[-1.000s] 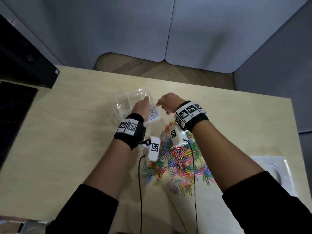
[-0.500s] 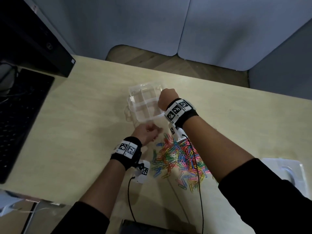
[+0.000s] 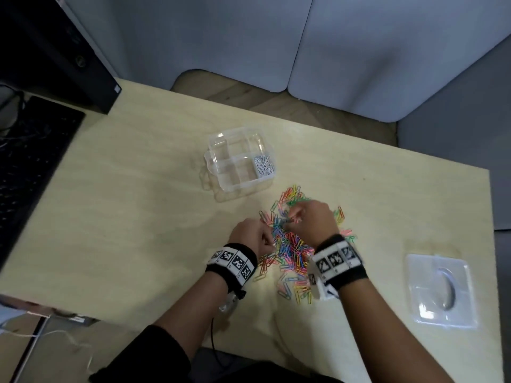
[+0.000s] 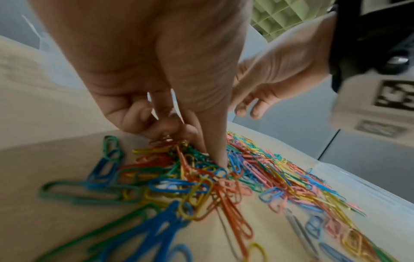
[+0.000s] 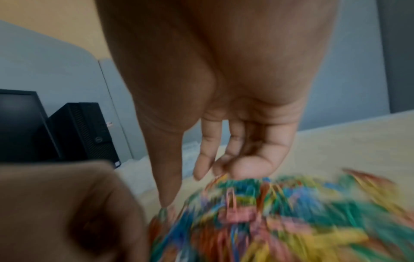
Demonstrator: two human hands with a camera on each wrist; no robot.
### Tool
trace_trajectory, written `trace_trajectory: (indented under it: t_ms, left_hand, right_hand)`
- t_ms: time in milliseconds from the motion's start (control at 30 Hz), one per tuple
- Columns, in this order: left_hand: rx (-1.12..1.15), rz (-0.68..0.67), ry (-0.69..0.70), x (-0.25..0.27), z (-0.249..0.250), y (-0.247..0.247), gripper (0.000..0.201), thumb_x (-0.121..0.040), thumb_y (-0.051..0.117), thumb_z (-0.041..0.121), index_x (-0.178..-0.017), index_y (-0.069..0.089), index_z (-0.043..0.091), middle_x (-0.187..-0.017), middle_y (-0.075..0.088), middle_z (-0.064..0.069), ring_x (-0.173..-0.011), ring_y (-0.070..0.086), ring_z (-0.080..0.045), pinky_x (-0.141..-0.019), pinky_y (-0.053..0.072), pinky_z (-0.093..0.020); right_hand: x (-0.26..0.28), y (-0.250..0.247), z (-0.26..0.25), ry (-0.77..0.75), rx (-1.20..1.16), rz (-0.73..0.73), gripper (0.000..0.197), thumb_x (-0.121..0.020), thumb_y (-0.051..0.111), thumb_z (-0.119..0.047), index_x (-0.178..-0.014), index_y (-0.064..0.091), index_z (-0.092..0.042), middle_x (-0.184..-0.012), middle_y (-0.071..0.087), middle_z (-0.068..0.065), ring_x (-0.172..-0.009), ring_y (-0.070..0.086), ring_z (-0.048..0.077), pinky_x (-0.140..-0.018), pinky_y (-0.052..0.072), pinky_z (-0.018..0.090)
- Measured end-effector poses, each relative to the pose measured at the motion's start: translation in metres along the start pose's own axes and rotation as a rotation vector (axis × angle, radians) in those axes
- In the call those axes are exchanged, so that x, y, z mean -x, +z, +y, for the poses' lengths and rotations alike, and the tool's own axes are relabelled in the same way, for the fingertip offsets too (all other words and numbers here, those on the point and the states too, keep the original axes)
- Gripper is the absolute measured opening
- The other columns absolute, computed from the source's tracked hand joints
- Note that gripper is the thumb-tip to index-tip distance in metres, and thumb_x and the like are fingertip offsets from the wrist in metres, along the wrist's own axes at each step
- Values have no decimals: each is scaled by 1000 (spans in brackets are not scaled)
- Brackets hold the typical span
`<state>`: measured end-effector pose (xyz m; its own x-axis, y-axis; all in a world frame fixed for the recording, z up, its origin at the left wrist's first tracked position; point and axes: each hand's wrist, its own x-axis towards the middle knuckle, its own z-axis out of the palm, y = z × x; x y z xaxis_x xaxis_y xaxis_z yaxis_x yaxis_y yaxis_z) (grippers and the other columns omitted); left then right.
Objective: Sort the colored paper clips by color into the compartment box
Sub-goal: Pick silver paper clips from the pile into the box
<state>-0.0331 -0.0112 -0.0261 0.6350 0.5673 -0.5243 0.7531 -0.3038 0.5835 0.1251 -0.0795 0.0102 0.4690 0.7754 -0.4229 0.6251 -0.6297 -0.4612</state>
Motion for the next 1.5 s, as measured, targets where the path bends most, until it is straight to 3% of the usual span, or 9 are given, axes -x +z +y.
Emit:
trace_trajectory:
  t_ms: [133,300,500,633,800,1000,1133,1267,1500]
  left_hand:
    - [-87,30,11,6,6,3,18,-73,82,36,-85,78,25,-81,71,7,-73,64,-13,-71,50,-23]
    - [-25,104,38,15,4,1,5,-80,77,24,-80,75,20,-82,71,3,-77,64,-14,-80,54,-28]
    - [177,160,11,20,-1,3,26,-77,79,7,-95,75,24,-77,68,6,-68,62,-9,-78,55,-24]
    - [151,144,14,23,4,8,10,-79,79,14,-89,79,17,-87,75,1,-78,67,-12,-82,56,-27]
    - [224,139,-13,28,3,14,10,-79,80,20,-88,79,16,-82,75,3,-76,69,-9,-77,56,-24]
    - [422,172,-66,33,-5,8,30,-88,53,-7,-101,71,13,-76,73,-2,-67,69,-16,-69,60,-30]
    - [381,210,-106,39,-16,-2,23,-86,50,-5,-77,55,15,-73,71,-5,-61,64,-15,-61,53,-27]
    - [250,196,-104,43,-28,-8,23,-85,45,-1,-74,36,18,-64,41,-4,-60,37,-22,-54,26,-31]
    - [71,60,-70,53,-42,-5,15,-76,77,27,-72,63,24,-60,51,7,-58,49,-12,-57,41,-24]
  right_hand:
    - [27,43,12,13,97,69,47,-70,84,-40,-111,66,-28,-119,53,3,-109,54,21,-87,54,40]
    - [31,49,33,-93,-42,170,8,-83,71,-11,-91,71,-12,-96,63,6,-81,62,24,-76,55,40]
    - [42,28,74,63,-173,203,14,-85,69,-7,-93,76,-15,-89,75,0,-76,67,12,-79,56,26]
    - [50,28,81,75,-50,161,16,-82,68,-17,-91,74,-29,-94,74,-11,-81,68,9,-76,59,32]
    - [47,26,65,24,52,231,18,-81,70,-13,-93,76,-25,-105,69,1,-96,64,21,-81,56,37]
    - [33,32,55,-152,270,222,18,-79,77,-40,-93,76,-29,-109,64,3,-104,54,25,-92,49,41]
    - [28,32,62,-230,181,204,6,-88,68,-27,-83,72,-26,-92,61,-1,-90,54,19,-82,53,40]
    - [34,24,72,-159,1,235,8,-86,64,-20,-88,71,-20,-92,63,-3,-83,58,14,-78,53,34]
    - [31,36,60,-194,127,213,8,-84,71,-27,-87,75,-21,-88,60,-2,-84,56,17,-77,53,34]
